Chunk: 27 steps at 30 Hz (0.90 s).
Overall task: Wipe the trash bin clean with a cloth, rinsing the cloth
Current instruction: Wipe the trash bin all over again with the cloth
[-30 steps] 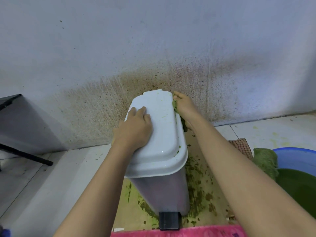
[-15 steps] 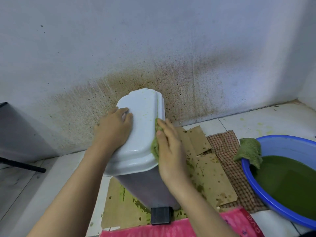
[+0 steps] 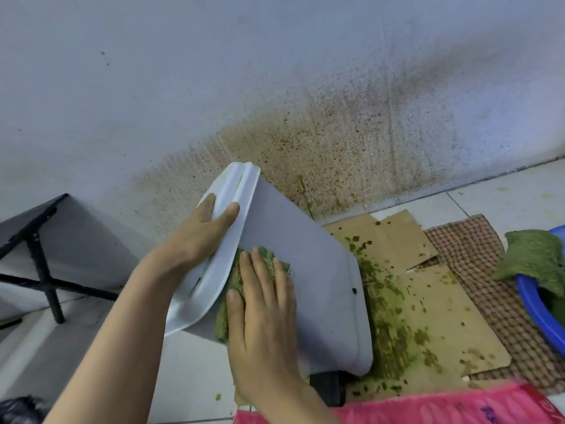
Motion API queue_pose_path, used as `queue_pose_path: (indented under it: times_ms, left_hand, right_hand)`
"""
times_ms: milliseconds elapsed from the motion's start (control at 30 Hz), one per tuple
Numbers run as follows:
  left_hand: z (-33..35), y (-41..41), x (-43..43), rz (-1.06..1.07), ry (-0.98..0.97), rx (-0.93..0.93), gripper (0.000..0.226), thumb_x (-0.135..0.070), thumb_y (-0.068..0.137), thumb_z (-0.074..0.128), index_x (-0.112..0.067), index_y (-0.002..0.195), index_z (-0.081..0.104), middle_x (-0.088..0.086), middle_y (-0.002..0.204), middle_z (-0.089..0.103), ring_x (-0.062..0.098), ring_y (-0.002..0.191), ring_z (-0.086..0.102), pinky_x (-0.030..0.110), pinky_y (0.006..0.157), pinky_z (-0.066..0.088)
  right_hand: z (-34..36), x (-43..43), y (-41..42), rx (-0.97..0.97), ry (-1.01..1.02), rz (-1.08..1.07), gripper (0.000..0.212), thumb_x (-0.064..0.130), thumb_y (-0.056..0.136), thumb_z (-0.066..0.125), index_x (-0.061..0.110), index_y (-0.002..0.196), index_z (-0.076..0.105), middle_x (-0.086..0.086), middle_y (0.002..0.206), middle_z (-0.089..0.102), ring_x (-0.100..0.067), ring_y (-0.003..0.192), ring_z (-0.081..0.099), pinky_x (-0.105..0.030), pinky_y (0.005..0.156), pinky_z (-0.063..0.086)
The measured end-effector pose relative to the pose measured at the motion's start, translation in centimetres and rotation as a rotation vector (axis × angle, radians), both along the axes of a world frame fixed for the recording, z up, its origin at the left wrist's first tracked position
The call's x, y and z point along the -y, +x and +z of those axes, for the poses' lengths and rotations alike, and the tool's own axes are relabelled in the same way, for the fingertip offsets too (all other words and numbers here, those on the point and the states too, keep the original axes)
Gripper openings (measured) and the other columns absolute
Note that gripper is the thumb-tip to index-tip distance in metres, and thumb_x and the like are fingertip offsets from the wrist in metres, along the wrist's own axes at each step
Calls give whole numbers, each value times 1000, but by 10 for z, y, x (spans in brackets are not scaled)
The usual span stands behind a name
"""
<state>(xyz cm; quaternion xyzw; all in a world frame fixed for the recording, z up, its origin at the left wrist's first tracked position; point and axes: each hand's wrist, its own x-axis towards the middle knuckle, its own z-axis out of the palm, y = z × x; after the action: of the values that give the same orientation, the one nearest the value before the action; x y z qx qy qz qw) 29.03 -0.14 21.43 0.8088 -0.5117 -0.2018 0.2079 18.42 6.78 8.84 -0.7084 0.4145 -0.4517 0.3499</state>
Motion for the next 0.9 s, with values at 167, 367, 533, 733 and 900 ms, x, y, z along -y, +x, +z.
queue_pose_path:
  times_ms: [167,367,533,733,900]
  left_hand:
    - [-5,12,1,-21,-2,44,74,-66,93,45,-38,156,19,-7,158,34,24,138,43,50,114,33]
    - [-9,34,1,-79,-40,47,95,-80,70,48,-43,153,23,-18,154,38,10,138,43,45,116,33]
    - [-8,47,-4,-58,-60,21,81,-71,83,51,-44,154,22,-24,155,35,2,141,36,40,120,26]
    - [-7,45,-8,-28,-51,-2,64,-55,96,50,-42,154,25,-20,153,39,5,138,41,40,119,29]
    - [-6,38,-11,12,-70,6,64,-56,93,54,-41,151,30,-15,146,48,10,129,52,38,111,39]
  right_hand:
    - [18,31,8,25,64,24,69,52,95,-4,28,155,20,13,163,15,-10,150,-1,-41,123,1]
    - [30,91,26,-27,93,108,63,43,97,5,24,156,18,10,163,13,-16,151,-1,-45,123,0]
    - [28,145,50,-65,106,126,52,36,105,17,27,157,13,10,165,0,-18,151,-7,-51,121,-2]
    - [30,205,69,-97,221,72,52,40,105,15,29,157,13,9,165,-4,-22,151,-7,-55,120,-5]
    - [21,219,68,-78,226,123,50,40,105,18,31,154,24,9,163,18,-20,150,7,-49,121,5]
